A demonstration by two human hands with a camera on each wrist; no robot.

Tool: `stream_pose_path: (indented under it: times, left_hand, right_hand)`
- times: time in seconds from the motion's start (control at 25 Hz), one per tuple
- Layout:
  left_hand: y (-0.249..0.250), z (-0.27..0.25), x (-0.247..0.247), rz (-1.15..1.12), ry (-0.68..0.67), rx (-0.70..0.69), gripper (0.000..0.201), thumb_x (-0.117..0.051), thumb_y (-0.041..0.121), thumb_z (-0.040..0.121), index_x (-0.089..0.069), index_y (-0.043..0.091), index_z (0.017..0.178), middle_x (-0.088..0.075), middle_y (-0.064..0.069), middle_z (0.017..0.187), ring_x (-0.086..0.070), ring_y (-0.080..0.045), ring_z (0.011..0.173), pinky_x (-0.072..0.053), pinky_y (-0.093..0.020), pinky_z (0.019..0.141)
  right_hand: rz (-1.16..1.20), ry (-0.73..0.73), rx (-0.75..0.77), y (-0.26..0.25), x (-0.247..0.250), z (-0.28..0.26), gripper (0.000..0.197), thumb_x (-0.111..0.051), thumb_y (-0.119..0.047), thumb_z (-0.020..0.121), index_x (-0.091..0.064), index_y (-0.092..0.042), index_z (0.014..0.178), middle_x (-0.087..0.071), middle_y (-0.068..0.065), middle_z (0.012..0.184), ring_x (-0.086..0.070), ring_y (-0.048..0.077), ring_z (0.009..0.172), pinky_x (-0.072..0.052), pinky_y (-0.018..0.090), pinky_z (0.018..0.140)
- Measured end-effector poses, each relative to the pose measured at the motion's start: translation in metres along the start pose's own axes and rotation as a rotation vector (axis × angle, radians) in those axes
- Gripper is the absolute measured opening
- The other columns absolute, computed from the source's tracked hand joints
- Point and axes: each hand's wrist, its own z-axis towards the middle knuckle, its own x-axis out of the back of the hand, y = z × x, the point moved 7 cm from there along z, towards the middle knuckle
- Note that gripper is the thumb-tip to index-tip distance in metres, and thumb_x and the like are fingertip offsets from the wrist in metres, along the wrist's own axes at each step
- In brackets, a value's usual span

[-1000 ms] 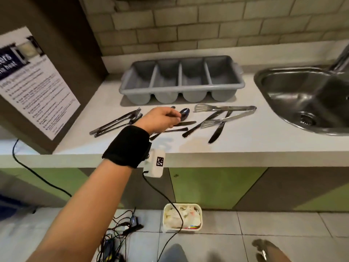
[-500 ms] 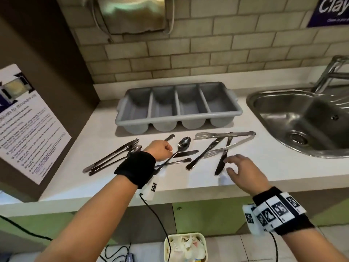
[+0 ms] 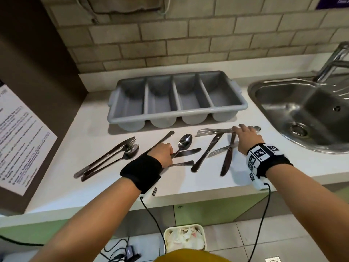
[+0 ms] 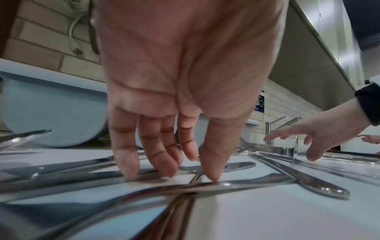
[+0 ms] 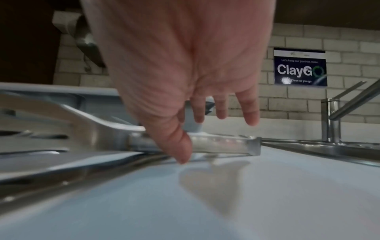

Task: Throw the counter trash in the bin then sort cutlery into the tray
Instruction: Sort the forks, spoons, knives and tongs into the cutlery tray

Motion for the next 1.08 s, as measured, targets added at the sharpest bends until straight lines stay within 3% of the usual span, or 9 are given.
stream_pose_path:
  times: [0.08, 0.2, 0.48, 0.76, 0.88, 0.96, 1.08]
  left_hand:
    - [-0.002, 0.000, -0.001, 0.001, 0.020, 0.008, 0.029, -0.055, 0.008, 0.083, -0.058, 0.011, 0.111, -0.059, -0.009, 0.121, -0.055, -0.024, 0.113, -0.045, -0.033, 0.097]
    - [-0.003, 0.000, -0.002, 0.010, 0.050, 0.019, 0.031, -0.050, 0.004, 0.085, -0.059, 0.011, 0.113, -0.058, -0.009, 0.123, -0.053, -0.023, 0.116, -0.042, -0.030, 0.100]
    - [-0.001, 0.003, -0.007, 0.055, 0.067, 0.059, 0.035, -0.046, -0.001, 0.084, -0.056, 0.010, 0.116, -0.053, -0.010, 0.123, -0.055, -0.026, 0.112, -0.046, -0.031, 0.096]
    - [0.007, 0.005, -0.010, 0.183, 0.045, 0.099, 0.031, -0.049, 0.003, 0.088, -0.051, 0.005, 0.119, -0.054, -0.014, 0.124, -0.057, -0.029, 0.112, -0.047, -0.032, 0.092]
    - [0.009, 0.009, -0.006, 0.229, 0.016, 0.144, 0.032, -0.051, 0.004, 0.087, -0.052, 0.003, 0.119, -0.059, -0.016, 0.123, -0.059, -0.030, 0.113, -0.048, -0.034, 0.094]
    - [0.008, 0.010, -0.002, 0.221, 0.017, 0.172, 0.035, -0.055, 0.007, 0.085, -0.052, 0.003, 0.120, -0.060, -0.015, 0.122, -0.061, -0.030, 0.111, -0.052, -0.035, 0.095]
    - [0.009, 0.007, 0.002, 0.221, 0.021, 0.150, 0.039, -0.057, 0.009, 0.085, -0.049, 0.003, 0.122, -0.060, -0.014, 0.120, -0.060, -0.028, 0.108, -0.052, -0.036, 0.094]
  right_hand:
    - [-0.035, -0.051, -0.019, 0.008, -0.005, 0.009, 0.074, -0.043, 0.005, 0.085, -0.018, -0.025, 0.148, -0.016, 0.001, 0.158, -0.011, 0.030, 0.146, -0.030, 0.054, 0.112]
    - [-0.067, -0.060, 0.006, 0.013, -0.006, 0.021, 0.075, -0.042, 0.006, 0.085, -0.018, -0.026, 0.147, -0.024, 0.001, 0.155, -0.012, 0.030, 0.146, -0.027, 0.056, 0.113]
    - [-0.171, -0.033, 0.077, 0.013, 0.000, 0.038, 0.053, -0.038, 0.000, 0.086, -0.043, -0.022, 0.134, -0.050, 0.010, 0.128, -0.043, 0.030, 0.124, -0.039, 0.050, 0.103]
    - [-0.107, 0.062, 0.124, 0.020, 0.005, 0.027, 0.052, -0.038, 0.007, 0.084, -0.043, -0.012, 0.132, -0.047, 0.017, 0.125, -0.049, 0.038, 0.116, -0.041, 0.047, 0.095]
    - [-0.072, 0.088, 0.113, 0.028, 0.009, 0.016, 0.052, -0.041, 0.007, 0.082, -0.041, -0.009, 0.132, -0.046, 0.018, 0.125, -0.050, 0.041, 0.114, -0.040, 0.051, 0.095]
    - [-0.046, 0.101, 0.119, 0.030, 0.014, 0.007, 0.053, -0.046, 0.004, 0.082, -0.040, -0.010, 0.133, -0.046, 0.018, 0.125, -0.050, 0.042, 0.113, -0.040, 0.054, 0.097]
    - [-0.067, 0.143, 0.138, 0.027, 0.023, -0.012, 0.053, -0.056, -0.012, 0.085, -0.037, -0.014, 0.135, -0.046, 0.016, 0.128, -0.047, 0.041, 0.117, -0.030, 0.058, 0.106]
